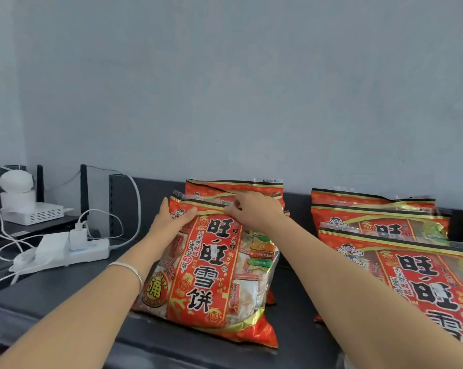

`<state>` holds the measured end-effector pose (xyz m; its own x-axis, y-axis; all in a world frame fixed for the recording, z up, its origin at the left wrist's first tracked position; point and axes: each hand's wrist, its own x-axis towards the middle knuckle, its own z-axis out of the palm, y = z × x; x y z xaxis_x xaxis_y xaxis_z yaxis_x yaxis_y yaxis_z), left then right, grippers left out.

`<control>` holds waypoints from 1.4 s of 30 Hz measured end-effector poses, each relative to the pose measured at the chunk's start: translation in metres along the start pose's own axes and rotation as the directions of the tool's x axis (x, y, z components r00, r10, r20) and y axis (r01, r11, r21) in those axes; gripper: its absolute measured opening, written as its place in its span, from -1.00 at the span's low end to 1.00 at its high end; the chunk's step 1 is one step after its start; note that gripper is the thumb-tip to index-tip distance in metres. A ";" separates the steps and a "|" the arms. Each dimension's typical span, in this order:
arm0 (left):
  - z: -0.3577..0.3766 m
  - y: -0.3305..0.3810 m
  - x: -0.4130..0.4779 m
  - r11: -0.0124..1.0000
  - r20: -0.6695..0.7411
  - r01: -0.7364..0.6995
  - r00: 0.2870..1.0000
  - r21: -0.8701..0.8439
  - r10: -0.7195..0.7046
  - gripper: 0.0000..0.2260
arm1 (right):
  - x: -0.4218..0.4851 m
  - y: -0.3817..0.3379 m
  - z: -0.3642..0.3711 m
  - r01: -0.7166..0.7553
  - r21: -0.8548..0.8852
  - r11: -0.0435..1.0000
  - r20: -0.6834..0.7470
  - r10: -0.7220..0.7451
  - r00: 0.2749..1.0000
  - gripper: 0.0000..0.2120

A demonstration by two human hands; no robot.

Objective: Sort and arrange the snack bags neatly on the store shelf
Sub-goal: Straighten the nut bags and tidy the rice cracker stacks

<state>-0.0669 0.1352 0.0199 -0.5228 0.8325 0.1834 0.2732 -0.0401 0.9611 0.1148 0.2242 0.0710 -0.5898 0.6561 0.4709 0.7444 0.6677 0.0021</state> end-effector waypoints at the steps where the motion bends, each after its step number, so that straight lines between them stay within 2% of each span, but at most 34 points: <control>1: -0.001 -0.004 0.001 0.997 0.043 0.044 0.998 -0.055 -0.042 -0.08 | 0.000 -0.001 0.001 -0.012 -0.002 1.000 0.011 0.012 1.000 -0.67; 4: -0.003 -0.015 0.003 0.993 0.121 0.087 0.990 -0.082 -0.077 -0.10 | -0.001 -0.001 0.000 -0.052 0.072 0.996 0.021 0.050 0.999 -0.76; 7: -0.002 -0.020 0.003 0.997 0.086 0.073 0.994 -0.019 -0.071 -0.11 | 0.001 -0.002 -0.003 -0.130 0.172 0.977 -0.020 0.135 0.991 -0.73; 10: 0.001 -0.026 0.003 0.998 0.053 0.055 0.997 -0.025 -0.054 -0.21 | 0.004 -0.006 -0.001 -0.170 0.137 0.976 -0.079 0.182 0.980 -0.72; 15: 0.000 -0.035 0.006 0.999 0.049 0.037 0.998 -0.002 -0.037 -0.36 | 0.002 -0.005 0.005 -0.165 0.066 0.984 -0.032 0.167 0.985 -0.75; 18: -0.006 -0.038 0.014 0.997 0.054 0.026 0.998 -0.070 -0.022 -0.25 | 0.002 -0.002 0.006 -0.171 0.048 0.984 -0.180 0.177 0.968 -0.71; 20: -0.007 -0.032 0.017 0.989 0.063 0.009 0.998 -0.150 0.001 -0.33 | 0.005 0.002 0.007 -0.181 0.003 0.983 -0.289 0.174 0.941 -0.70; 22: -0.004 -0.025 0.021 0.972 0.082 0.004 0.996 -0.236 0.016 -0.47 | 0.010 0.008 0.007 -0.230 -0.062 0.971 -0.231 0.210 0.950 -0.66; 24: -0.001 -0.024 0.025 0.959 0.117 0.036 0.993 -0.280 -0.003 -0.53 | 0.016 0.011 0.007 -0.292 -0.064 0.954 -0.127 0.282 0.951 -0.66; 28: 0.003 -0.034 0.029 0.937 0.222 0.071 0.975 -0.343 0.007 -0.51 | 0.026 0.014 0.013 -0.350 -0.013 0.937 -0.100 0.347 0.932 -0.79; 32: 0.004 -0.039 0.031 0.939 0.223 0.047 0.974 -0.342 0.032 -0.42 | 0.041 0.020 0.014 -0.412 0.146 0.899 -0.093 0.427 0.899 -0.76; 39: 0.005 -0.038 0.035 0.955 0.248 0.059 0.969 -0.289 0.015 -0.39 | 0.047 0.021 0.017 -0.384 -0.073 0.920 -0.228 0.360 0.905 -0.72; 42: 0.002 -0.033 0.041 0.962 0.233 0.036 0.972 -0.272 0.030 -0.41 | 0.051 0.022 0.017 -0.363 -0.083 0.928 -0.333 0.318 0.888 -0.77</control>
<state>-0.0955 0.1721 -0.0049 -0.3115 0.9369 0.1585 0.0243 -0.1588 0.9870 0.0958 0.2783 0.0804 -0.1827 0.6774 0.7125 0.9312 0.3518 -0.0957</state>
